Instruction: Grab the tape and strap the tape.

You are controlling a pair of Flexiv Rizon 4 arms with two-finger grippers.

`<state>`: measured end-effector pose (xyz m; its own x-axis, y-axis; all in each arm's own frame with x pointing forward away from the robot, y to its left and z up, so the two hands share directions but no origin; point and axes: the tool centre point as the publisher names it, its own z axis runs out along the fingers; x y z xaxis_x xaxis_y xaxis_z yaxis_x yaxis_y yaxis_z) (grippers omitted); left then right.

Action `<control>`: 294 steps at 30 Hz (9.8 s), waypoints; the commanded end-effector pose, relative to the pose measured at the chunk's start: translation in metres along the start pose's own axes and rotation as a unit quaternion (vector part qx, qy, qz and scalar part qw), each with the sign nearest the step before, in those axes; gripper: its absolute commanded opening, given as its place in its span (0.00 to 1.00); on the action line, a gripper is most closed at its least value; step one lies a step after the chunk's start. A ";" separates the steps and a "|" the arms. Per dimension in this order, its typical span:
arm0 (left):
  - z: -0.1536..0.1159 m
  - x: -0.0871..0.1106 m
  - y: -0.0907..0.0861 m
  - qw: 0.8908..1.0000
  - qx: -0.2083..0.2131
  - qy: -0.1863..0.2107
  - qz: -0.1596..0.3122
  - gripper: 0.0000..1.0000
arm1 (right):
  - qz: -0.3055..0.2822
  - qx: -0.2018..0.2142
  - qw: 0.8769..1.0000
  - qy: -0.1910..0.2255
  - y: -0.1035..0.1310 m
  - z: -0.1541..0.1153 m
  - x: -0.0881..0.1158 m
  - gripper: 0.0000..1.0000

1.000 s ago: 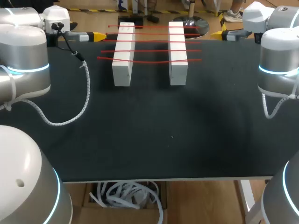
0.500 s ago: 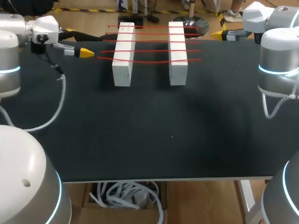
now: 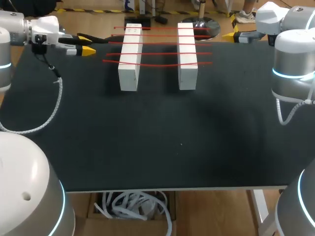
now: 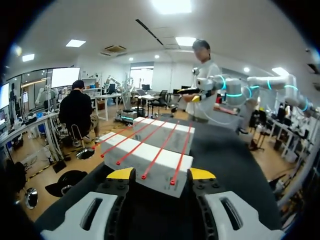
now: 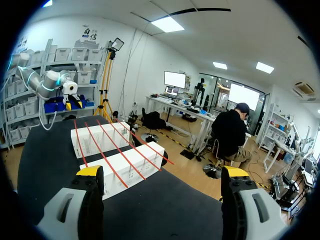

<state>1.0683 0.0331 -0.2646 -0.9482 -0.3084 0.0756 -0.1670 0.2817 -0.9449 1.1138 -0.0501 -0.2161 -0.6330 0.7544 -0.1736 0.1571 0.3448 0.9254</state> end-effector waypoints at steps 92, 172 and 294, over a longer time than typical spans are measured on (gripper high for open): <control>0.046 0.018 0.040 0.996 0.006 0.089 0.020 0.33 | 0.000 0.000 1.000 0.000 0.000 0.000 0.000 1.00; 0.032 0.011 0.023 0.994 0.027 0.105 0.029 0.00 | 0.000 0.000 1.000 0.000 0.000 0.000 0.000 1.00; 0.077 0.036 -0.180 0.936 0.308 0.167 0.021 0.00 | 0.000 0.000 1.000 0.000 0.000 0.000 0.000 1.00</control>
<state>1.0833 -0.0981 -0.1174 -0.9992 0.0160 0.0363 -0.0395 -0.3239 -0.9453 1.1138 -0.0500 -0.2161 -0.6330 0.7544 -0.1736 0.1571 0.3448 0.9254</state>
